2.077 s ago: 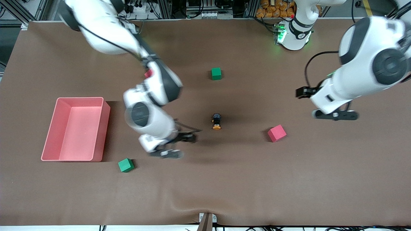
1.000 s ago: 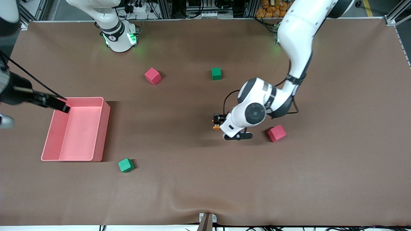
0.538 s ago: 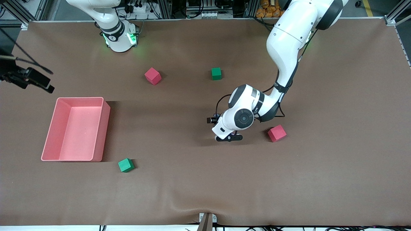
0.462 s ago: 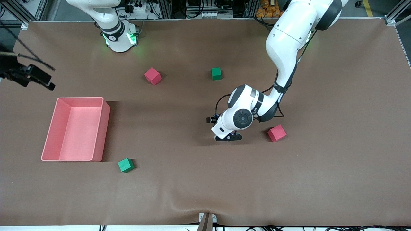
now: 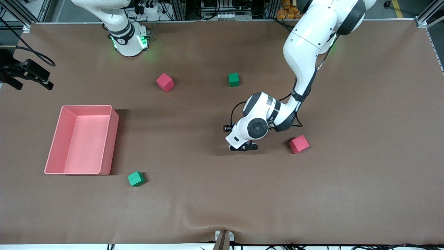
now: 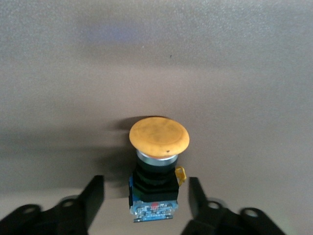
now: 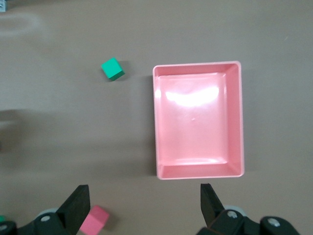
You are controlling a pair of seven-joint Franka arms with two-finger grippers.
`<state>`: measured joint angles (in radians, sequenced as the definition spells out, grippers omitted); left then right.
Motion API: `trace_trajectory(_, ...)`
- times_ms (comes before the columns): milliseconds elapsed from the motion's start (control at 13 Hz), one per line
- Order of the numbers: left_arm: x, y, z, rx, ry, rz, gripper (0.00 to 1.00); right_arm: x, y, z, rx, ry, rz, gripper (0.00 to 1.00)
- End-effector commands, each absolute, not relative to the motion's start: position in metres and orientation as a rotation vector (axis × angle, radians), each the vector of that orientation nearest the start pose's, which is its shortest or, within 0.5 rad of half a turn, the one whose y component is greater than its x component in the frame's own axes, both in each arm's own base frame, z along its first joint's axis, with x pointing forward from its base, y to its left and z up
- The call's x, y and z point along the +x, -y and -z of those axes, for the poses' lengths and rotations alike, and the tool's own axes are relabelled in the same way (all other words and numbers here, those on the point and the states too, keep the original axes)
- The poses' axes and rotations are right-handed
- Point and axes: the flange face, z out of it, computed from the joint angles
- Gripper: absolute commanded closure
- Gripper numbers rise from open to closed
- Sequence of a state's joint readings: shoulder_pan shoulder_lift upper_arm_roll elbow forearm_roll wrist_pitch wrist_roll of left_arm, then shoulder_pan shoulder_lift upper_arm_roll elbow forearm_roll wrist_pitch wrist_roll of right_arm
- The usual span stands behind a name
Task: Place and upright button with both arms
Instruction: 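Grasp the button with the left gripper and turn it cap up, then lower the upright button onto the table with the left gripper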
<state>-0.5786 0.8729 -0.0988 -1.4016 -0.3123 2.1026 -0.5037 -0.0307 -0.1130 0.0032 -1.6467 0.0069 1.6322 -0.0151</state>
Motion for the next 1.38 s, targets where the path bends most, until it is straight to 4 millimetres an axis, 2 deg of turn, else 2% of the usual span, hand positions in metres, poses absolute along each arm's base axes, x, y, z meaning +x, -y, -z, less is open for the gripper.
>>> trace_trajectory(0,0.561,0.447,-0.175,-3.299,-0.008,-0.527,0.63,0.54,0.016,-0.668,-3.182,0.038,0.108,0.0)
trace_trajectory(154,0.559,0.45,-0.178,-3.297,-0.005,-0.523,1.0,0.54,0.021,-0.673,-3.181,0.025,0.102,0.0)
trace_trajectory(308,0.56,0.453,-0.191,-3.303,0.039,-0.503,1.0,0.542,0.023,-0.678,-3.182,0.017,0.122,0.0)
trace_trajectory(462,0.561,0.459,-0.216,-3.307,0.156,-0.468,1.0,0.541,0.02,-0.679,-3.182,0.018,0.083,0.0)
trace_trajectory(538,0.558,0.467,-0.229,-3.31,0.151,-0.429,1.0,0.541,0.019,-0.679,-3.182,0.02,0.078,0.0)
trace_trajectory(615,0.558,0.472,-0.237,-3.285,0.098,-0.337,1.0,0.54,0.022,-0.679,-3.179,0.014,0.078,0.0)
trace_trajectory(692,0.559,0.482,-0.257,-3.273,0.076,-0.209,1.0,0.54,0.02,-0.679,-3.176,0.014,0.078,0.0)
trace_trajectory(846,0.541,0.506,-0.265,-3.205,0.15,-0.076,1.0,0.54,0.019,-0.679,-3.178,0.021,0.069,0.0)
trace_trajectory(923,0.536,0.514,-0.279,-3.192,0.204,-0.009,1.0,0.539,0.021,-0.678,-3.175,0.016,0.066,0.0)
trace_trajectory(1077,0.509,0.546,-0.291,-3.18,0.293,0.109,1.0,0.54,0.019,-0.678,-3.175,0.021,0.064,0.0)
trace_trajectory(1154,0.504,0.555,-0.297,-3.163,0.353,0.204,1.0,0.539,0.019,-0.678,-3.175,0.021,0.061,0.0)
trace_trajectory(1308,0.479,0.578,-0.291,-3.093,0.424,0.387,1.0,0.539,0.019,-0.677,-3.172,0.019,0.059,0.0)
